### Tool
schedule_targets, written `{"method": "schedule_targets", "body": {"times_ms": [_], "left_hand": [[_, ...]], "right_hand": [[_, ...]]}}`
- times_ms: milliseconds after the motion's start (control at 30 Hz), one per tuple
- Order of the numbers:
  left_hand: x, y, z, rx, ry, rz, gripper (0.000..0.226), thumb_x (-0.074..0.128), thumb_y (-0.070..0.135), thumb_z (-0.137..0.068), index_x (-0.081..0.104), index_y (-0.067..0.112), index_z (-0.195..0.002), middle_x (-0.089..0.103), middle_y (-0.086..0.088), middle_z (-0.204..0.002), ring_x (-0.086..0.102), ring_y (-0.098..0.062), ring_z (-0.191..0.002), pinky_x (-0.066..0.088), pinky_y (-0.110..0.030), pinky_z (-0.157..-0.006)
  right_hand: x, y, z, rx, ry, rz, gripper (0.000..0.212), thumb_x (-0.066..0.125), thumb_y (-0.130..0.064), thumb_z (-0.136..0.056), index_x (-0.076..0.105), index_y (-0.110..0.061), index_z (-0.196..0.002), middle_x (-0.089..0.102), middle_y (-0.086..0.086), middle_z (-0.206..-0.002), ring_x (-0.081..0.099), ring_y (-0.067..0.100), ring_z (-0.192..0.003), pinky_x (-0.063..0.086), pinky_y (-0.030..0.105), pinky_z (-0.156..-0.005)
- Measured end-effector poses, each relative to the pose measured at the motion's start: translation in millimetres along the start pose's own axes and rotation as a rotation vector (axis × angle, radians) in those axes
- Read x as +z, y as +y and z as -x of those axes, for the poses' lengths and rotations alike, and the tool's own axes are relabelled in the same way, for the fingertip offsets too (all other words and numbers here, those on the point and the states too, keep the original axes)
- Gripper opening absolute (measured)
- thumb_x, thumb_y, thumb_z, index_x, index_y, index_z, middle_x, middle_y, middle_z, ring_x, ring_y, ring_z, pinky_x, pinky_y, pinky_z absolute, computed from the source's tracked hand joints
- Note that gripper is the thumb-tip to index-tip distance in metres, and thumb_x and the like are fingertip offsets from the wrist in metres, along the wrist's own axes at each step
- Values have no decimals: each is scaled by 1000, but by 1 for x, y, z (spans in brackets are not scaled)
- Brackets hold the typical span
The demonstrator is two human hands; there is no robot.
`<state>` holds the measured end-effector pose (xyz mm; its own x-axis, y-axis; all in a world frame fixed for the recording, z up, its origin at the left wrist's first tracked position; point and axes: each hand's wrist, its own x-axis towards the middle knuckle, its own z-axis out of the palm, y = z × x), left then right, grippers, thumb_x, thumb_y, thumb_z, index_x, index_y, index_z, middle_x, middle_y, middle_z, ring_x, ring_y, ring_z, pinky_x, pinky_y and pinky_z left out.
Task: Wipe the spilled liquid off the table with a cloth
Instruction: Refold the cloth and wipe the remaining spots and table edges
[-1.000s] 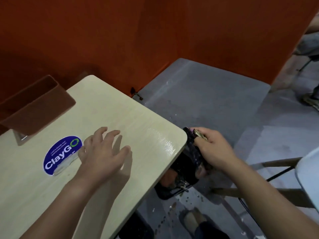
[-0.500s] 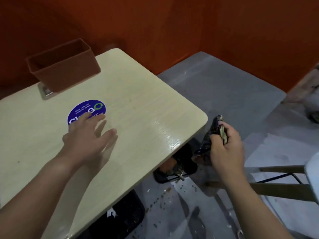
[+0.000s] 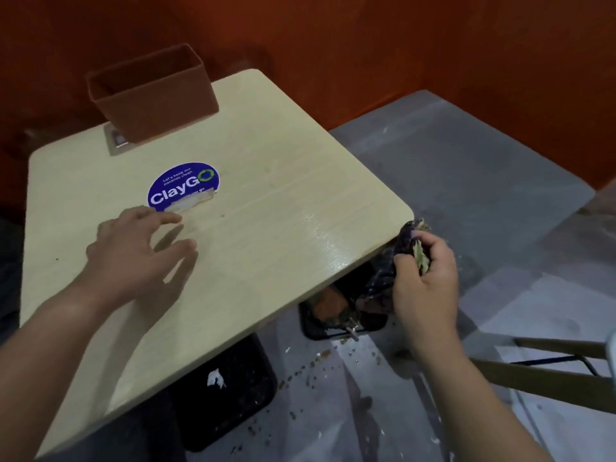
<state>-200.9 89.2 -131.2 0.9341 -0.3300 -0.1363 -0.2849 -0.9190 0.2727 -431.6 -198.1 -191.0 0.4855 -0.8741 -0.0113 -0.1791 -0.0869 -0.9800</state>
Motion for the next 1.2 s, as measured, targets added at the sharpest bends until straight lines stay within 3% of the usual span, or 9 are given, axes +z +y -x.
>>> {"method": "schedule_targets", "body": {"times_ms": [67, 300, 433, 567, 767, 867, 967, 1033, 1200], "left_hand": [[-3, -12, 10, -50, 1, -33, 89, 41, 87, -63, 61, 43, -138, 47, -3, -152, 32, -34, -148, 27, -56, -119], [11, -16, 35, -89, -11, -7, 94, 39, 87, -66, 53, 41, -147, 43, -1, -157, 32, -35, -149, 28, -56, -121], [17, -21, 37, -130, 16, -9, 81, 43, 83, -74, 48, 48, -148, 38, 6, -160, 28, -31, -149, 29, -56, -117], [25, -26, 39, -108, 35, -35, 82, 38, 85, -77, 42, 50, -151, 34, 8, -164, 25, -28, -151, 29, -56, -116], [19, -26, 39, -97, 6, 30, 80, 46, 81, -76, 44, 50, -150, 33, 10, -164, 22, -26, -152, 26, -56, -117], [11, -33, 43, -67, -33, 167, 78, 58, 70, -79, 47, 46, -152, 35, 10, -164, 23, -23, -154, 24, -48, -122], [-3, -58, 53, 21, -20, 460, 54, 73, 43, -97, 57, 34, -147, 48, 8, -155, 44, -14, -145, 34, -26, -111], [-13, -85, 62, 44, 45, 415, 43, 73, 41, -97, 66, 31, -138, 54, 11, -147, 51, -12, -139, 38, -17, -105], [-15, -123, 83, 11, -38, 165, 72, 50, 69, -81, 57, 38, -146, 41, 9, -160, 31, -23, -151, 24, -53, -125]], "right_hand": [[9, -6, 0, -25, 30, 5, 30, 56, -7, -95, 55, -32, -112, 46, -20, -114, 52, -25, -85, 38, -4, -64], [23, 21, 66, -38, -282, 53, 29, 59, -8, -98, 56, -34, -113, 53, -12, -117, 57, -7, -93, 45, 7, -68], [9, 16, 37, 1, -71, -32, 31, 59, -9, -96, 57, -35, -114, 60, 5, -122, 59, -1, -85, 49, 11, -67], [32, -1, 41, -98, -17, 3, 27, 54, -1, -95, 51, -20, -115, 44, 6, -124, 52, -25, -80, 38, -3, -63], [50, 14, 130, -154, -431, 45, 41, 59, 3, -92, 60, -36, -105, 49, -13, -116, 58, -8, -93, 47, 2, -69], [36, 9, 110, -86, -253, -48, 54, 60, 4, -89, 58, -49, -96, 55, -1, -117, 61, -10, -83, 52, 7, -62], [32, 0, 75, -97, -36, 12, 34, 57, -6, -91, 56, -36, -108, 51, 8, -125, 52, -21, -83, 37, -6, -71], [45, -5, 73, -97, -28, 50, 30, 54, -6, -94, 53, -28, -115, 45, 6, -128, 47, -28, -84, 32, -9, -68], [75, -2, 155, -149, -316, 132, 26, 55, -11, -92, 58, -32, -107, 49, -11, -119, 59, -1, -96, 50, 12, -74]]}}
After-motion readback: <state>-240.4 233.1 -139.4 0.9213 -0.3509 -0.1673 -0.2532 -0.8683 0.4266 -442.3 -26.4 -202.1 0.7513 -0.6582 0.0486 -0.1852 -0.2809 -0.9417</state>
